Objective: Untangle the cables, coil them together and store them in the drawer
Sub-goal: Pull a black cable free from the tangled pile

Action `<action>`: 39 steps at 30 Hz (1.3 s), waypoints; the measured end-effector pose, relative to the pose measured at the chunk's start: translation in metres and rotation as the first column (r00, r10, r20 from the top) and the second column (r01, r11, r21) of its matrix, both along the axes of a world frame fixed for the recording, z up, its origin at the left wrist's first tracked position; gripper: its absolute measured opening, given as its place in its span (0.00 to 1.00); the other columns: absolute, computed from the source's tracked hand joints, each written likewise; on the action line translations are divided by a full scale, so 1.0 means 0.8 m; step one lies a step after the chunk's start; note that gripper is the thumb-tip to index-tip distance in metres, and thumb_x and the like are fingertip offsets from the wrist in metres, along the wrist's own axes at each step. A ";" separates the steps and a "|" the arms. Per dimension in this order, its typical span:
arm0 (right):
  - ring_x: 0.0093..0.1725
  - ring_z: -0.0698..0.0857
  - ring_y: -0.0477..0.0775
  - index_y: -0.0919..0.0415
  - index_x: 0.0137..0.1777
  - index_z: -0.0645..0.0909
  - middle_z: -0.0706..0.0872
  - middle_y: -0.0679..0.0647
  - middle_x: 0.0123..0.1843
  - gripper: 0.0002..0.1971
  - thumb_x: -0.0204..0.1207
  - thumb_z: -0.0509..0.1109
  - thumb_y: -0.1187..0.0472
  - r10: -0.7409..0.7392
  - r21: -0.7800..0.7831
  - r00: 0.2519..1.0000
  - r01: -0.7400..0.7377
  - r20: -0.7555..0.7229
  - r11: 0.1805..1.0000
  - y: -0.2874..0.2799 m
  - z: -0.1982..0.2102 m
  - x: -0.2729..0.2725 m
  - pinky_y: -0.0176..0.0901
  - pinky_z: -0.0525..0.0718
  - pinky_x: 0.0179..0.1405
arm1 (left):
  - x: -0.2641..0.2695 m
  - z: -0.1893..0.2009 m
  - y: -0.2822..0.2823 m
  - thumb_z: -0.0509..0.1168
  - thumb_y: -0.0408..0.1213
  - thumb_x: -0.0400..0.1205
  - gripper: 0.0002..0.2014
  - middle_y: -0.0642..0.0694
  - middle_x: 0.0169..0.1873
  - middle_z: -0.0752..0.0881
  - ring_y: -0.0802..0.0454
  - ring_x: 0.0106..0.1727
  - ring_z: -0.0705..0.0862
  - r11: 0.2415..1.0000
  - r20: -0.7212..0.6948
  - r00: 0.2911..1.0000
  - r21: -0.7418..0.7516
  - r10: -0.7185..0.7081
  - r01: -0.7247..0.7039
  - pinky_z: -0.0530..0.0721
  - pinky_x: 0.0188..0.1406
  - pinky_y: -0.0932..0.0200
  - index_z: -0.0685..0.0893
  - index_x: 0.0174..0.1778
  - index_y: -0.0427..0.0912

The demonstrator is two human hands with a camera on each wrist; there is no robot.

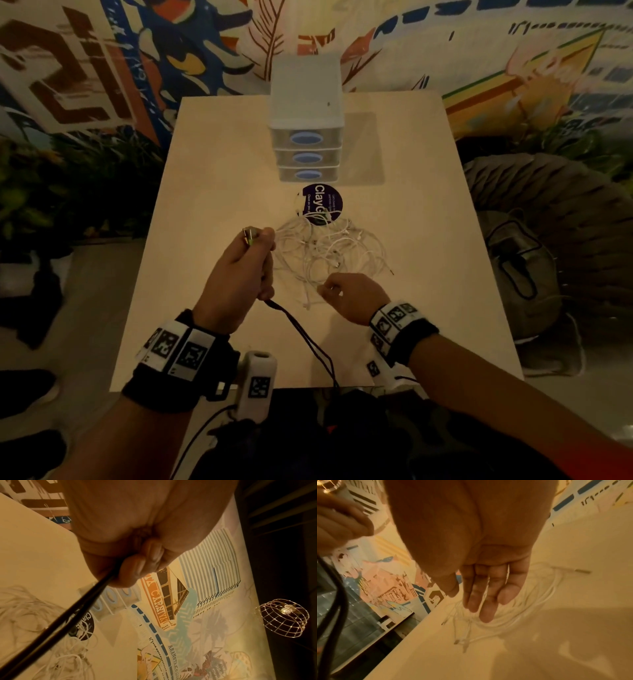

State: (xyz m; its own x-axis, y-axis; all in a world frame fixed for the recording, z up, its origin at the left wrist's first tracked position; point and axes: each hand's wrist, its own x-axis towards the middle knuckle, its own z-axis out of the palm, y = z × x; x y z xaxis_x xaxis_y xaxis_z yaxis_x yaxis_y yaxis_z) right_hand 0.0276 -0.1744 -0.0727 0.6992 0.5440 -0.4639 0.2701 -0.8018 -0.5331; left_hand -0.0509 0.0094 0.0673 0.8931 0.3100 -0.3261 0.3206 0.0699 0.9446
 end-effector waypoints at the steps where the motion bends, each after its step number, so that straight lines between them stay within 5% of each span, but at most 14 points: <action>1: 0.54 0.85 0.56 0.54 0.53 0.85 0.89 0.52 0.53 0.23 0.84 0.60 0.36 0.009 -0.052 1.000 -0.009 -0.007 0.999 0.015 -0.006 0.001 0.50 0.83 0.52 | 0.001 -0.002 0.006 0.55 0.41 0.93 0.17 0.51 0.23 0.66 0.52 0.22 0.61 1.000 -0.005 1.000 0.005 -0.014 0.014 0.67 0.24 0.57 0.70 0.36 0.44; 4: 0.51 0.85 0.56 0.55 0.50 0.86 0.88 0.52 0.50 0.28 0.81 0.60 0.30 0.040 -0.174 0.999 -0.035 0.026 0.984 0.054 -0.025 0.002 0.48 0.83 0.48 | 0.006 -0.006 0.021 0.55 0.41 0.92 0.15 0.49 0.24 0.65 0.52 0.22 0.62 0.998 -0.028 0.998 0.013 -0.056 0.057 0.69 0.23 0.58 0.71 0.41 0.39; 7: 0.60 0.85 0.60 0.55 0.60 0.82 0.86 0.55 0.60 0.24 0.81 0.64 0.35 0.072 -0.263 0.991 -0.040 0.114 0.964 0.077 -0.044 0.003 0.49 0.82 0.55 | 0.011 -0.008 0.036 0.55 0.40 0.92 0.12 0.48 0.25 0.64 0.51 0.22 0.62 0.994 -0.032 0.994 0.015 -0.108 0.108 0.70 0.23 0.59 0.72 0.46 0.37; 13: 0.55 0.85 0.59 0.56 0.55 0.82 0.86 0.55 0.55 0.18 0.77 0.71 0.42 -0.038 -0.270 0.999 0.046 0.036 0.962 0.087 -0.042 0.009 0.45 0.79 0.47 | 0.021 -0.014 0.070 0.56 0.42 0.91 0.13 0.49 0.24 0.66 0.51 0.23 0.63 0.982 -0.053 0.980 0.000 -0.190 0.190 0.70 0.24 0.57 0.76 0.50 0.34; 19: 0.33 0.91 0.44 0.51 0.47 0.81 0.92 0.47 0.37 0.08 0.78 0.70 0.48 -0.314 0.068 0.934 0.329 -0.171 0.942 0.059 0.011 0.007 0.48 0.90 0.45 | 0.031 -0.026 0.088 0.57 0.43 0.92 0.16 0.48 0.25 0.67 0.52 0.24 0.64 0.966 -0.074 0.963 0.001 -0.259 0.259 0.72 0.25 0.57 0.77 0.53 0.31; 28: 0.43 0.91 0.45 0.57 0.52 0.83 0.94 0.48 0.44 0.08 0.88 0.65 0.57 -0.367 0.473 0.881 0.471 -0.299 0.745 0.005 0.064 0.007 0.27 0.79 0.42 | 0.041 -0.050 0.062 0.59 0.44 0.91 0.13 0.50 0.28 0.77 0.53 0.27 0.69 0.959 -0.193 0.947 0.069 -0.257 0.275 0.72 0.30 0.54 0.84 0.52 0.40; 34: 0.38 0.88 0.46 0.64 0.48 0.84 0.93 0.57 0.41 0.08 0.87 0.66 0.64 -0.370 0.615 0.869 0.493 -0.327 0.616 -0.032 0.096 0.028 0.28 0.80 0.40 | 0.047 -0.056 0.022 0.60 0.44 0.90 0.08 0.47 0.35 0.81 0.62 0.25 0.74 0.904 -0.179 0.945 0.287 -0.274 0.316 0.76 0.31 0.59 0.83 0.60 0.58; 37: 0.36 0.87 0.46 0.69 0.48 0.85 0.92 0.56 0.38 0.09 0.87 0.66 0.65 -0.320 0.652 0.890 0.456 -0.325 0.606 -0.048 0.112 0.036 0.29 0.80 0.39 | 0.052 -0.056 0.008 0.60 0.43 0.91 0.14 0.47 0.37 0.84 0.64 0.23 0.74 0.900 -0.145 0.953 0.316 -0.266 0.299 0.74 0.28 0.67 0.77 0.71 0.61; 39: 0.35 0.86 0.46 0.71 0.49 0.85 0.92 0.56 0.36 0.08 0.86 0.67 0.66 -0.275 0.665 0.906 0.423 -0.321 0.616 -0.057 0.120 0.039 0.29 0.80 0.39 | 0.054 -0.055 0.002 0.60 0.42 0.91 0.17 0.49 0.39 0.88 0.59 0.25 0.73 0.910 -0.123 0.958 0.300 -0.259 0.285 0.75 0.28 0.61 0.75 0.75 0.61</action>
